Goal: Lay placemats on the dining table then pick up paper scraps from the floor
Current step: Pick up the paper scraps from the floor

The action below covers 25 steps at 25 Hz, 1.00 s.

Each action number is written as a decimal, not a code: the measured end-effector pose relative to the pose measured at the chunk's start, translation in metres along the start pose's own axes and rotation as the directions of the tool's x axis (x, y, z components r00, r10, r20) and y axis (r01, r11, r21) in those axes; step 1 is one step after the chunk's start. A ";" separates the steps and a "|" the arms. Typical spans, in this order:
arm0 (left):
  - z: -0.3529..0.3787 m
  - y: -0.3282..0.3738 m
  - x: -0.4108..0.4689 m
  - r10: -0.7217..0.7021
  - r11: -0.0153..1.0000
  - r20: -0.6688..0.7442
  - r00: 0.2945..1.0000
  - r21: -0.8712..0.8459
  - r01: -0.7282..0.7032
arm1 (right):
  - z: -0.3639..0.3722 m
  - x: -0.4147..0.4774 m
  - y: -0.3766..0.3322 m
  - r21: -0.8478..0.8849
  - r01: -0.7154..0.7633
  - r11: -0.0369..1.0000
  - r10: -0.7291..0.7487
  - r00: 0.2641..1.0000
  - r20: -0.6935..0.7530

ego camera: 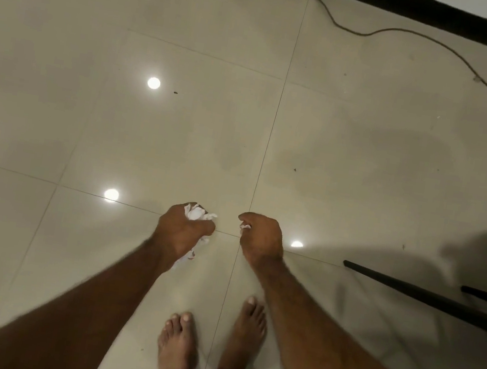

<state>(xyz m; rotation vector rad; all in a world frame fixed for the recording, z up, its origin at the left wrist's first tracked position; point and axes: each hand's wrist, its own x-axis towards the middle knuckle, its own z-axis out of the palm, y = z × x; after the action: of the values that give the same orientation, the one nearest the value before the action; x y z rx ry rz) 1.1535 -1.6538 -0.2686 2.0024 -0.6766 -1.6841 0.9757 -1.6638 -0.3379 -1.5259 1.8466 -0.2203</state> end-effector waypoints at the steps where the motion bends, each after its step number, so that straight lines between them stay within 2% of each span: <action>1: 0.004 0.009 -0.008 0.014 0.998 0.008 1.000 0.056 -0.014 | -0.009 -0.004 -0.006 -0.021 0.015 1.000 -0.015 1.000 0.003; 4: 0.013 0.032 -0.031 0.055 0.986 0.041 0.998 0.152 -0.060 | -0.036 -0.018 -0.018 -0.061 0.047 0.997 -0.047 0.999 -0.004; 8: 0.018 0.065 -0.069 0.162 0.940 0.075 0.984 0.291 -0.177 | -0.072 -0.049 -0.035 -0.031 0.017 0.999 -0.019 0.999 -0.051; 13: 0.020 0.107 -0.125 0.166 0.943 0.049 0.985 0.285 -0.173 | -0.133 -0.101 -0.060 0.002 -0.028 1.000 0.028 0.996 -0.088; 17: 0.020 0.128 -0.179 0.204 0.939 0.043 0.978 0.276 -0.208 | -0.190 -0.155 -0.068 0.082 -0.086 0.993 0.100 0.979 -0.176; 21: 0.018 0.147 -0.239 0.225 0.930 0.048 0.973 0.286 -0.229 | -0.236 -0.206 -0.068 0.034 -0.065 0.997 0.069 0.987 -0.145; 23: 0.016 0.155 -0.268 0.325 0.843 0.085 0.942 0.425 -0.330 | -0.262 -0.233 -0.066 -0.018 -0.049 0.999 0.046 0.988 -0.147; 25: 0.013 0.159 -0.303 0.438 0.686 0.160 0.885 0.576 -0.444 | -0.291 -0.264 -0.066 -0.047 -0.035 0.998 0.027 0.987 -0.161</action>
<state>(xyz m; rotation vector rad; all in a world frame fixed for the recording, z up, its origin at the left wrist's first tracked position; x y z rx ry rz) 1.0838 -1.5920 0.0605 1.9642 -1.7284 -1.2660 0.8595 -1.5309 0.0189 -1.5507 2.0139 -0.2926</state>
